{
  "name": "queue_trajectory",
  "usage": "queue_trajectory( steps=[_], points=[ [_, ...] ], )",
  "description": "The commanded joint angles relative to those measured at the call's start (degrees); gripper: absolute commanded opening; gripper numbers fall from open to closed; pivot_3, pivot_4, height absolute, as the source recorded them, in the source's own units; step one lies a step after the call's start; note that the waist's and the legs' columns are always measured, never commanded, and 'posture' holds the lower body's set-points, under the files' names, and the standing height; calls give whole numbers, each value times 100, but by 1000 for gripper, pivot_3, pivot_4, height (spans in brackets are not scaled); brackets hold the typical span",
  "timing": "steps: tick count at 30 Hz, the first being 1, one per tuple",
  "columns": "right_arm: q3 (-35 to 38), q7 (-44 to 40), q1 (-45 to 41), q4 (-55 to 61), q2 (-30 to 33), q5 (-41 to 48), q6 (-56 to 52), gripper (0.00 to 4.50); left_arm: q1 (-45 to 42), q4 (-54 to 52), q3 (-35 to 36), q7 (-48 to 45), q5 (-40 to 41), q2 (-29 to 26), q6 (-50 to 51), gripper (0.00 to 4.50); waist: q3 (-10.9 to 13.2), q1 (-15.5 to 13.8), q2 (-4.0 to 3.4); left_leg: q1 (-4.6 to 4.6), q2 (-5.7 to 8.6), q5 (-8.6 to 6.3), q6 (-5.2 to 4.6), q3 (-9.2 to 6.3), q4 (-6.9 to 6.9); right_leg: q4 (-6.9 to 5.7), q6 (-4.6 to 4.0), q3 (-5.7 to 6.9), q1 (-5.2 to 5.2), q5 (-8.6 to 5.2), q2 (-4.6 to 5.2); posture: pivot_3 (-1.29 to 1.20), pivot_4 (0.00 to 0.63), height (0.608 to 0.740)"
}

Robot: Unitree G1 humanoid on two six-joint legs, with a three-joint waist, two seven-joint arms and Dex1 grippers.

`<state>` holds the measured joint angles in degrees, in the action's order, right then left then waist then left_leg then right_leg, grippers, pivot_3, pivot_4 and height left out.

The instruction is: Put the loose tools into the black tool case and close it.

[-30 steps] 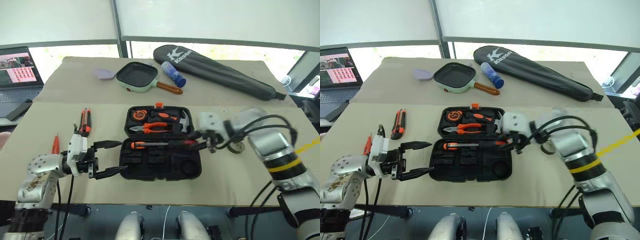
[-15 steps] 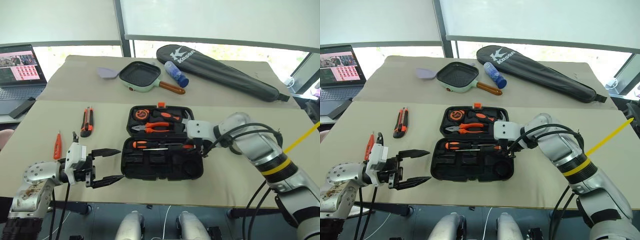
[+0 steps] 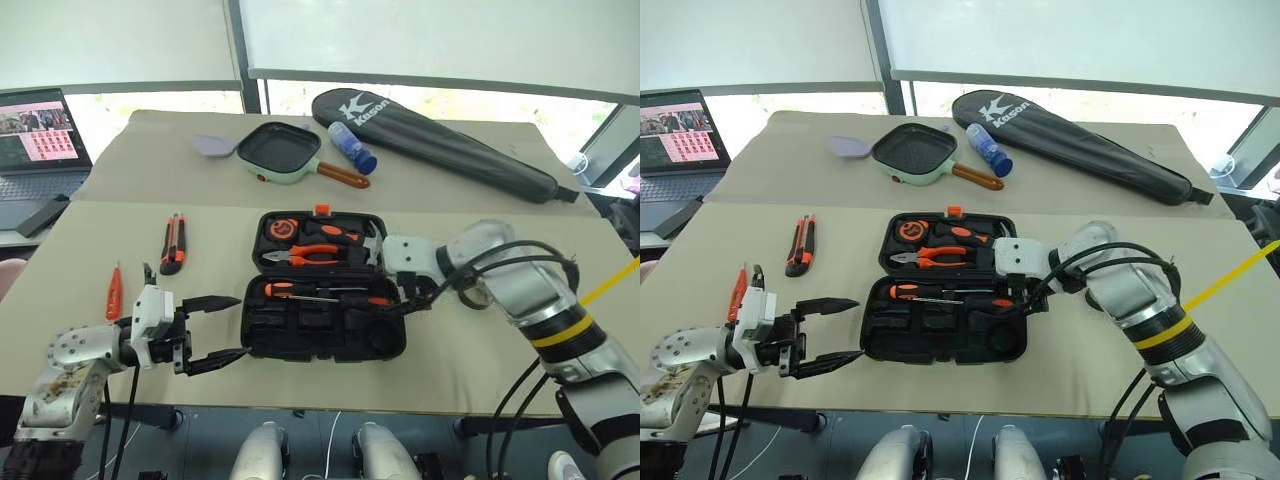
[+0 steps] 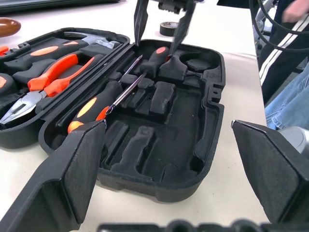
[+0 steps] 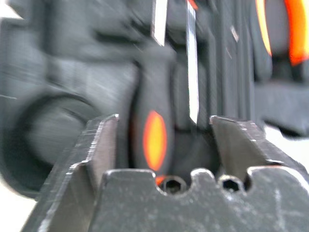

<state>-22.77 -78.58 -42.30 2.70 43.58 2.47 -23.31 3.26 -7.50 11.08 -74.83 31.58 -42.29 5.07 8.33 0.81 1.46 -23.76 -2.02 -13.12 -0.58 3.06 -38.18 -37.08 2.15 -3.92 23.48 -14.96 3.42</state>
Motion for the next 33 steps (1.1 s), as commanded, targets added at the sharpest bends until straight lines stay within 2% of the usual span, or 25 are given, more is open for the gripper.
queue_trajectory(
  steps=[1,5,8,9,12,18,27,33],
  points=[
    [634,-256,-168,-127,22,556,481,3529,74,-183,155,55,81,-14,-55,4500,0,1,1,0,-1,0,0,-1,0,-1,0,0,0,0,0,0,150,740],
    [1088,87,-61,-337,-544,1076,641,2459,-76,-68,134,103,71,-11,-31,4500,2,3,4,7,-2,0,0,-1,0,-2,-2,1,-7,1,-3,0,150,740],
    [1025,456,227,-452,-954,934,1130,1483,-163,-81,88,145,72,5,21,4500,1,5,5,7,-4,0,1,-1,0,-4,-2,1,-7,1,-6,0,150,740],
    [977,547,344,-507,-1050,861,1292,1037,-169,-106,66,158,75,15,39,4500,1,4,5,7,-3,0,1,0,0,-3,-2,1,-7,1,-5,0,150,740],
    [816,709,599,-747,-1194,623,1664,67,-166,-149,14,165,73,26,57,4500,1,-1,5,1,-1,0,1,0,0,-2,-2,1,-3,1,0,0,150,740],
    [545,988,658,-1449,-1361,136,2250,7,-171,-196,3,201,66,26,83,4500,1,7,7,3,2,1,2,9,-3,-5,-1,2,-5,2,-1,0,150,740],
    [157,983,676,-1897,-1439,-297,2500,7,19,-323,71,342,62,25,87,4500,-1,19,10,34,-3,1,2,8,-1,-4,-3,2,-31,1,-4,0,150,740],
    [-1,1087,578,-1699,-1560,-480,2467,7,234,-317,167,485,44,43,52,4500,-3,41,14,56,-11,1,2,6,0,-6,-10,1,-42,3,-6,0,150,740]
  ],
)
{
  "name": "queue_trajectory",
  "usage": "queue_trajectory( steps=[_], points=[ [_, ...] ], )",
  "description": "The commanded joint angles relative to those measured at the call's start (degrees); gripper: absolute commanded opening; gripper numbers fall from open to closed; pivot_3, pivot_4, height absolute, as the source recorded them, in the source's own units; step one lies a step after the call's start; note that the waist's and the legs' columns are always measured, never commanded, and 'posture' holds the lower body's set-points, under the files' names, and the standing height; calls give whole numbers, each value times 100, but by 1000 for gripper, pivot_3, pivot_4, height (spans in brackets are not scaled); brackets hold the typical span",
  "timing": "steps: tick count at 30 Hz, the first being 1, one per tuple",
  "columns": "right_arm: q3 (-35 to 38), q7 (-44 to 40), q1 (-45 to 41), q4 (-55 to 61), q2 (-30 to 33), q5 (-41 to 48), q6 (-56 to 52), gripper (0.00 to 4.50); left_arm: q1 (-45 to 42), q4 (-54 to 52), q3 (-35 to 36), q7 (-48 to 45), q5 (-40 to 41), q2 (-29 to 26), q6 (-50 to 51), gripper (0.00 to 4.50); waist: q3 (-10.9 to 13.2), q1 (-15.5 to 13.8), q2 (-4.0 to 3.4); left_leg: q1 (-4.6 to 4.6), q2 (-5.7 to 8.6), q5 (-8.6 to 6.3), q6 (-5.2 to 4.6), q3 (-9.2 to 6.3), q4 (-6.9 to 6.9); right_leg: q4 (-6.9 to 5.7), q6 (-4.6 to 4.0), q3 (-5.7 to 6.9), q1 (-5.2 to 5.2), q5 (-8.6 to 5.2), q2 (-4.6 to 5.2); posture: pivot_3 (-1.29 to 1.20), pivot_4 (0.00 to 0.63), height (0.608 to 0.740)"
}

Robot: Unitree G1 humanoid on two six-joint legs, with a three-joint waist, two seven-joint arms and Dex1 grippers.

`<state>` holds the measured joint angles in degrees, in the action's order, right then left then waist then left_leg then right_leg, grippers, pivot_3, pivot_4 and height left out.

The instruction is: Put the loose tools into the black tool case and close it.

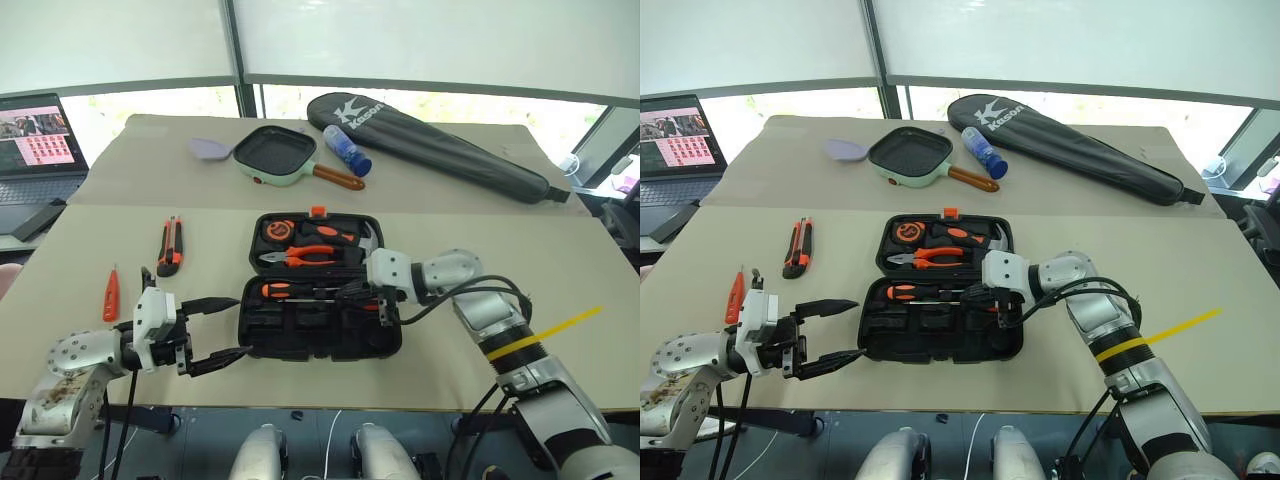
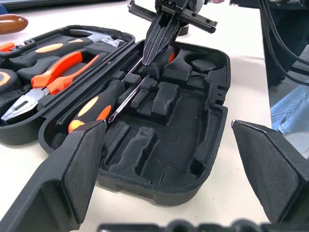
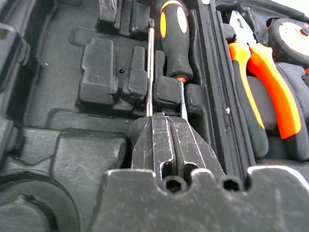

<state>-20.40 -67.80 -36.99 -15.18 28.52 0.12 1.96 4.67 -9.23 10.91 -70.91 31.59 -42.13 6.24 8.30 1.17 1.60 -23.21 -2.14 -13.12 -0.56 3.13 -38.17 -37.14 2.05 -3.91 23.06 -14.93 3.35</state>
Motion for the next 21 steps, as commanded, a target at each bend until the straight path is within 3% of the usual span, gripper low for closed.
queue_trajectory(
  steps=[1,5,7,11,13,17,19,21],
  points=[
    [-157,25,53,207,-58,-146,-146,7,161,-153,232,120,52,33,-81,4500,0,7,0,0,-2,0,0,-1,0,0,-1,0,2,0,0,0,150,740],
    [619,65,182,649,-36,673,-144,7,522,-170,594,245,160,64,-94,4500,1,6,2,-7,-10,0,0,-6,4,0,-2,-1,10,0,0,0,150,740],
    [1032,-241,381,1109,226,1422,-923,577,781,-85,914,358,234,125,-96,4500,5,-4,2,-12,-11,0,0,-11,6,1,-2,-1,13,0,3,0,150,740],
    [1785,-37,1000,1468,710,1755,-926,1653,1303,319,1767,722,335,419,-240,4500,6,-45,8,-13,-12,-2,0,-16,7,10,-1,-1,9,0,13,0,150,740],
    [2310,12,1596,1687,875,1992,-673,2468,1628,587,2306,981,344,578,-347,4500,0,-44,24,-11,-13,-3,1,-16,8,12,-1,1,8,0,14,0,150,740],
    [3263,-225,2531,2085,492,3066,-1,3804,1912,1031,3161,1619,350,868,-541,4500,5,-30,39,-8,-19,-4,2,-13,19,14,-8,1,9,-4,7,0,150,740],
    [3478,-137,3136,2322,430,3094,136,4480,2058,1222,3615,2314,341,977,-247,4500,5,-24,40,-6,-29,-4,2,-11,19,13,-9,0,6,-5,1,0,150,740],
    [3619,-152,3880,2497,217,2979,686,4480,2275,1195,3938,2919,523,1055,414,4500,0,-26,48,-2,-35,-4,3,-7,19,13,-9,-1,3,-5,0,0,150,740]
  ],
)
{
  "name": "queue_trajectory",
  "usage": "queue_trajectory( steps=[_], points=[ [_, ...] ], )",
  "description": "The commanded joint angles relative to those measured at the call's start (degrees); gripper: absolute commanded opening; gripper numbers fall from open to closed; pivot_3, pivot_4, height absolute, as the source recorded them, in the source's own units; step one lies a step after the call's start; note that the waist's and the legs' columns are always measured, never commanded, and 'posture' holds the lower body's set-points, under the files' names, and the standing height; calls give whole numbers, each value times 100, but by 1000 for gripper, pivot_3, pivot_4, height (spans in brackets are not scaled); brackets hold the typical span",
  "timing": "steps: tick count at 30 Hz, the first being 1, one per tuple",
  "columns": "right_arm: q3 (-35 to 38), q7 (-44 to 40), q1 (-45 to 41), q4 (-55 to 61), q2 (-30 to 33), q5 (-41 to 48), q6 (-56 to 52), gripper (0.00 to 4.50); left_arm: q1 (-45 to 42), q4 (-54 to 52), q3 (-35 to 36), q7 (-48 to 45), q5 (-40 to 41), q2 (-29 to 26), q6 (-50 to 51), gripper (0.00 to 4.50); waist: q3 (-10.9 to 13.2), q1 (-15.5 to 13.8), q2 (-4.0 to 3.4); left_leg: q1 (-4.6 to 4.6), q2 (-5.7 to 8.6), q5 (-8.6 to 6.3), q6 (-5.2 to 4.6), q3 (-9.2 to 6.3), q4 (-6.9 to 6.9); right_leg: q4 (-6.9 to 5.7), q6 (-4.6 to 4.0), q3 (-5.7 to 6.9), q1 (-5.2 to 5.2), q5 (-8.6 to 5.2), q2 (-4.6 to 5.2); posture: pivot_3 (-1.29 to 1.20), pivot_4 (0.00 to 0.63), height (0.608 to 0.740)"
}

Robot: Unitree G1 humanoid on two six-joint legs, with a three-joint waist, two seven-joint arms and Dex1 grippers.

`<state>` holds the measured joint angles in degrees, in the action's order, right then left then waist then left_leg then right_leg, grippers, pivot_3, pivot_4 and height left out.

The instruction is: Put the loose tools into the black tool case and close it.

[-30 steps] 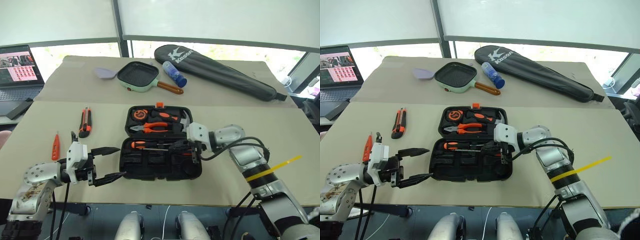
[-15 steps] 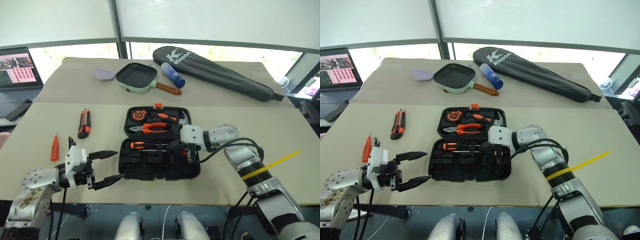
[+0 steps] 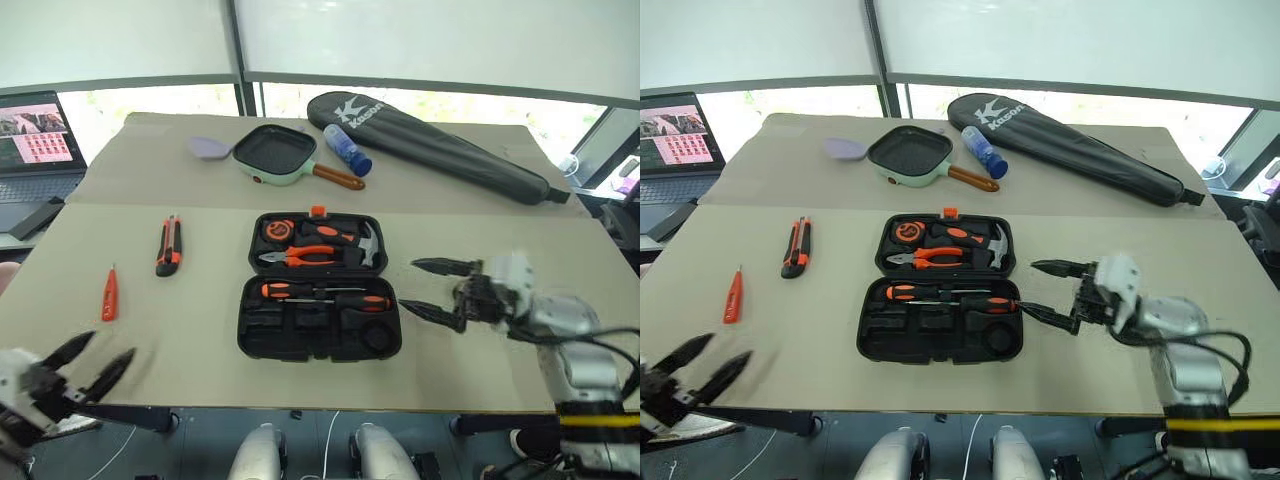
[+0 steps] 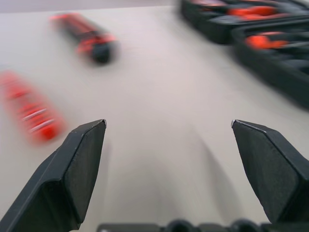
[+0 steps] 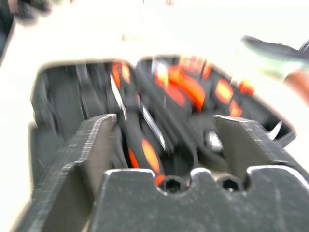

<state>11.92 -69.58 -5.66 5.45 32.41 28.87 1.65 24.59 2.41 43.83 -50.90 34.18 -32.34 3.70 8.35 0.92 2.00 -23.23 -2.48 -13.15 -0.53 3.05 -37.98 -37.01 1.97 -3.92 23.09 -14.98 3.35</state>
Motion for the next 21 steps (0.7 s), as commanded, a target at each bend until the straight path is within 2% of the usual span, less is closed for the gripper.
queue_trajectory(
  steps=[1,4,9,12,15,21],
  points=[
    [453,59,1020,479,-288,124,875,4480,288,-21,755,1100,395,103,866,4500,-12,0,21,1,0,0,1,-2,0,0,1,0,0,-1,0,0,150,740],
    [499,243,1365,548,-405,96,1015,4480,204,-162,883,1378,631,93,1208,4500,-11,5,23,6,-2,-7,11,5,2,1,1,-1,-2,-5,4,0,150,740],
    [362,205,1498,1348,-468,866,811,4480,-608,-813,474,2166,1174,-434,2654,4500,-4,-68,36,33,-20,-5,29,25,1,-1,-6,9,1,-7,6,0,150,740],
    [195,461,1247,1743,-489,1055,628,4480,-1373,-1012,20,3092,1102,-756,3645,4500,-7,-60,41,39,-33,-19,60,32,1,-5,-10,16,-6,-1,0,0,150,740],
    [-35,704,930,2074,-515,1138,435,4480,-1995,-919,-454,3715,907,-973,4459,4500,-7,-7,41,38,-28,8,24,31,1,-10,-11,11,-26,3,-4,0,150,740],
    [-389,1050,566,2272,-541,1006,253,4480,-2939,-368,-1228,4147,247,-994,4767,4500,-6,29,43,10,-26,1,36,30,10,-10,-15,5,10,5,-17,0,150,740]
  ],
)
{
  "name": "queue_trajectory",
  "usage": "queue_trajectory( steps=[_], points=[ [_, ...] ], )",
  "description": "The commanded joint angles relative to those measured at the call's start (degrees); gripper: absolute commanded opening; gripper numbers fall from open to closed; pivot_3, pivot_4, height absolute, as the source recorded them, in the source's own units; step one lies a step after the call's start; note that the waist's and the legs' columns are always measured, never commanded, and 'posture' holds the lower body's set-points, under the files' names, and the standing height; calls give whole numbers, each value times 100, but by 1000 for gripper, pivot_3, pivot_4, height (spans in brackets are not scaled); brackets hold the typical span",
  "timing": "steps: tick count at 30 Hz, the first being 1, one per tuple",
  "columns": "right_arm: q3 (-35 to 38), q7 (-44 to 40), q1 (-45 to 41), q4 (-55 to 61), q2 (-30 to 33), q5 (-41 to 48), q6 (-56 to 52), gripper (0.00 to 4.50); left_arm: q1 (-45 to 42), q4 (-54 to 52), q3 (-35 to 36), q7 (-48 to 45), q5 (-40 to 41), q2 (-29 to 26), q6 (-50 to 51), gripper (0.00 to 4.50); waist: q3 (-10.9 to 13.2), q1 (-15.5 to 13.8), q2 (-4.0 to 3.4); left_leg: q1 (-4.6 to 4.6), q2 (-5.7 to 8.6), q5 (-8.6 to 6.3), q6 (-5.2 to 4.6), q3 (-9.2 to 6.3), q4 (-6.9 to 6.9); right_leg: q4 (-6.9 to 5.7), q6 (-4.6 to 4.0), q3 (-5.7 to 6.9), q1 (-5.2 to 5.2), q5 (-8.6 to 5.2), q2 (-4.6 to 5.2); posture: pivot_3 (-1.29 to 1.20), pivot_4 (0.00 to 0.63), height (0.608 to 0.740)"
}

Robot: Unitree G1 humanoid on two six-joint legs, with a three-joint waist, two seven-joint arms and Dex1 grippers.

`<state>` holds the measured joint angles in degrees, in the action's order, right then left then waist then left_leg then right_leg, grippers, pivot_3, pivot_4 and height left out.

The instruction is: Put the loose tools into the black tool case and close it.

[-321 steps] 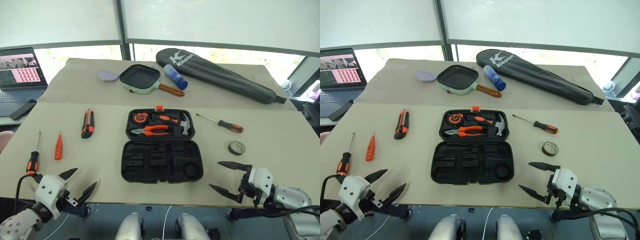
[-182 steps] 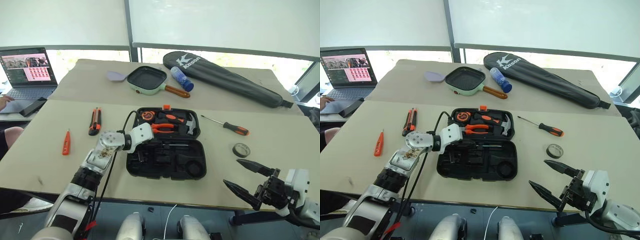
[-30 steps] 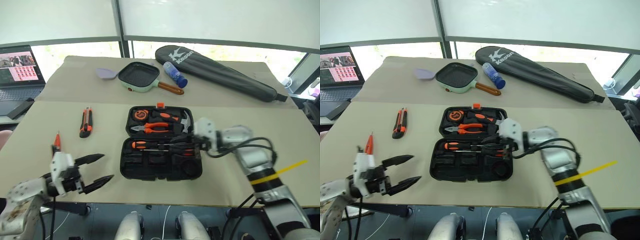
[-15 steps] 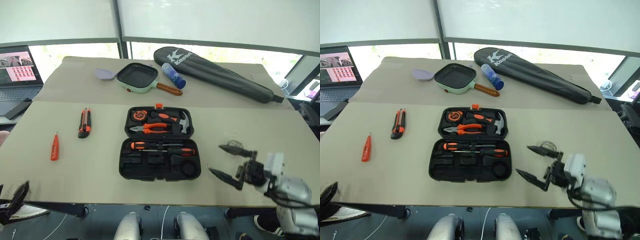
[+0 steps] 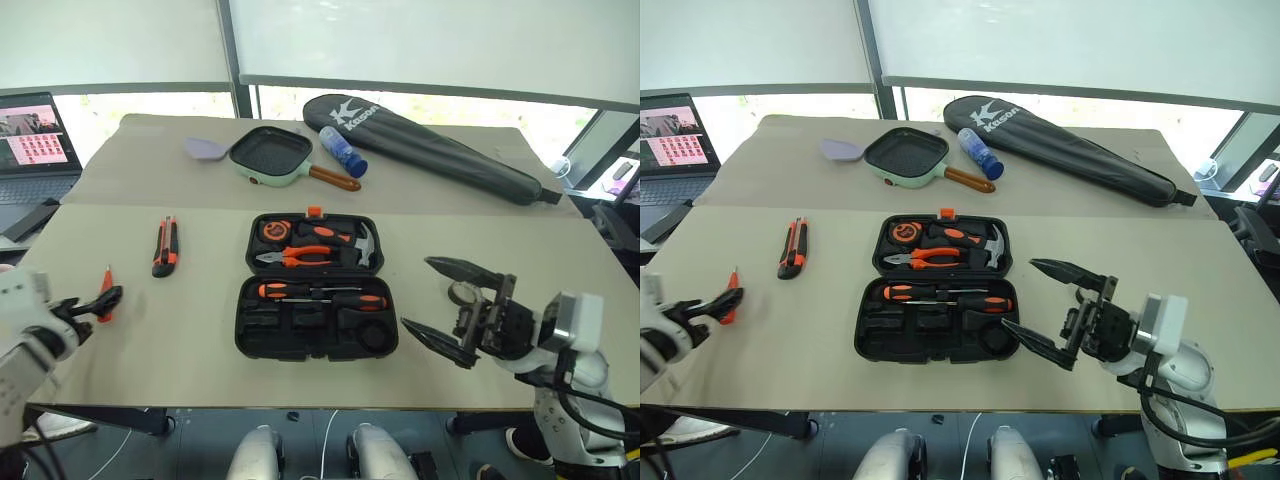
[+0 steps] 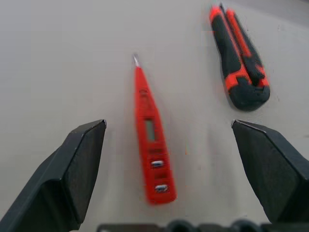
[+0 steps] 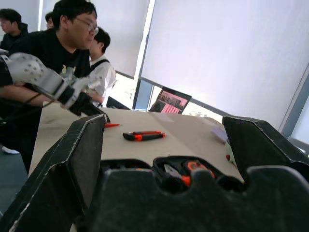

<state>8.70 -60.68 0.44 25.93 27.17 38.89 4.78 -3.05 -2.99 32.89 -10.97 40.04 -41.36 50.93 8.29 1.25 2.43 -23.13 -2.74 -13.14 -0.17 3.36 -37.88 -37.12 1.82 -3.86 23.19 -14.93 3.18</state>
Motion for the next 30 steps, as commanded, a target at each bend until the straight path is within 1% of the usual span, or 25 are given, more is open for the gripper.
queue_trajectory(
  steps=[1,2,4,5,6,7,9,10,11,12,13,14,16,17,18,20,22,25,27,28,30],
  points=[
    [-91,185,-45,224,-14,-20,-59,4480,-255,241,-245,153,-420,-97,76,4500,0,-10,0,-2,0,-1,2,-1,3,0,-1,0,2,-1,0,0,150,740],
    [-108,203,-35,219,-6,-38,-52,4480,-318,293,-330,179,-516,-91,85,4500,0,-25,0,-4,-2,-4,7,-1,4,2,-2,1,5,-1,-1,0,150,740],
    [-108,223,4,192,29,-70,-34,4500,-357,367,-417,237,-689,-47,81,3966,2,-43,-3,-5,-1,-5,8,-1,6,2,-2,1,5,-2,4,0,150,740],
    [-98,242,27,188,47,-80,-36,4500,-348,397,-453,266,-797,-29,43,3845,2,-45,-3,-5,-2,-5,8,0,5,2,-2,1,4,-2,6,0,150,740],
    [-91,252,38,186,61,-85,-34,4500,-341,422,-460,236,-841,-2,24,3518,2,-45,-3,-3,-2,-5,8,0,5,2,-2,1,1,-2,8,0,150,740],
    [-84,256,49,181,75,-87,-29,4500,-339,441,-430,234,-873,58,4,3001,2,-43,-3,-1,-1,-5,8,1,5,2,-2,1,-1,-2,10,0,150,740],
    [-66,252,52,161,98,-90,-22,4500,-334,474,-384,194,-916,132,-20,2220,1,-41,-4,3,-1,-5,8,2,5,2,-2,1,-2,-2,12,0,150,740],
    [-49,233,58,141,110,-90,-13,4500,-331,487,-327,215,-944,195,-64,1958,1,-44,-4,4,-1,-5,8,2,5,1,-2,0,-3,-2,12,0,150,740],
    [-33,218,60,124,123,-88,-6,4500,-328,501,-284,210,-956,234,-91,1507,1,-45,-4,3,-1,-5,7,2,5,1,-2,1,-3,-2,12,0,150,740],
    [-7,186,71,100,146,-84,6,4500,-315,508,-227,167,-932,276,-93,1166,1,-45,-4,4,-1,-5,7,2,5,1,-2,1,-4,-2,13,0,150,740],
    [16,147,81,81,175,-80,13,4500,-304,506,-167,128,-907,306,-71,643,1,-45,-4,3,0,-5,7,2,5,2,-2,1,-4,-2,14,0,150,740],
    [48,99,108,66,221,-102,43,4500,-270,440,-95,36,-835,299,-14,500,1,-50,-4,4,1,-5,7,2,5,2,-2,1,-4,-2,15,0,150,740],
    [112,-4,168,52,325,-137,100,4500,-216,279,-8,-167,-765,247,-54,474,1,-51,-4,3,2,-5,7,2,5,2,-2,1,-5,-2,16,0,150,740],
    [165,-61,217,63,382,-132,130,4500,-195,172,22,-345,-767,228,-294,474,1,-52,-4,4,2,-5,7,2,5,2,-2,1,-5,-2,17,0,150,740],
    [282,-59,289,100,444,-61,108,4500,-203,58,51,-707,-716,187,-638,474,1,-55,-4,2,2,-5,7,2,5,2,-2,1,-4,-2,17,0,150,740],
    [550,-120,490,187,624,72,40,4500,-210,-300,26,-1796,-579,-19,-1446,474,7,-74,8,-3,1,-5,7,3,5,3,-2,3,-2,-3,15,0,150,740],
    [807,-168,705,265,842,199,-117,4500,-244,-607,-155,-2696,-460,-268,-1798,474,12,-94,29,-11,1,-3,9,10,4,6,-4,12,0,-3,16,0,150,740],
    [1131,-384,989,174,1208,209,-213,4500,-179,-898,-1263,-4459,-978,-947,-2897,474,12,-114,25,-8,0,-3,10,14,4,11,-6,12,-4,-4,22,0,150,740],
    [1216,-464,1096,96,1355,205,-266,4500,-296,-927,-2055,-5385,-1263,-1270,-3414,474,3,-118,-10,-2,3,-4,9,26,5,24,-8,4,-12,-5,28,0,150,740],
    [1234,-567,1157,44,1442,160,-272,4500,-536,-897,-2500,-5680,-1454,-1303,-3630,474,0,-118,-22,-2,3,-6,6,34,5,29,-9,-2,-14,-5,27,0,150,740],
    [1217,-607,1188,-29,1530,90,-333,4500,-1368,-815,-3463,-5960,-1794,-1086,-3528,474,3,-146,-31,-3,4,-5,4,55,5,30,-7,-5,-12,-6,22,0,150,740]
  ],
)
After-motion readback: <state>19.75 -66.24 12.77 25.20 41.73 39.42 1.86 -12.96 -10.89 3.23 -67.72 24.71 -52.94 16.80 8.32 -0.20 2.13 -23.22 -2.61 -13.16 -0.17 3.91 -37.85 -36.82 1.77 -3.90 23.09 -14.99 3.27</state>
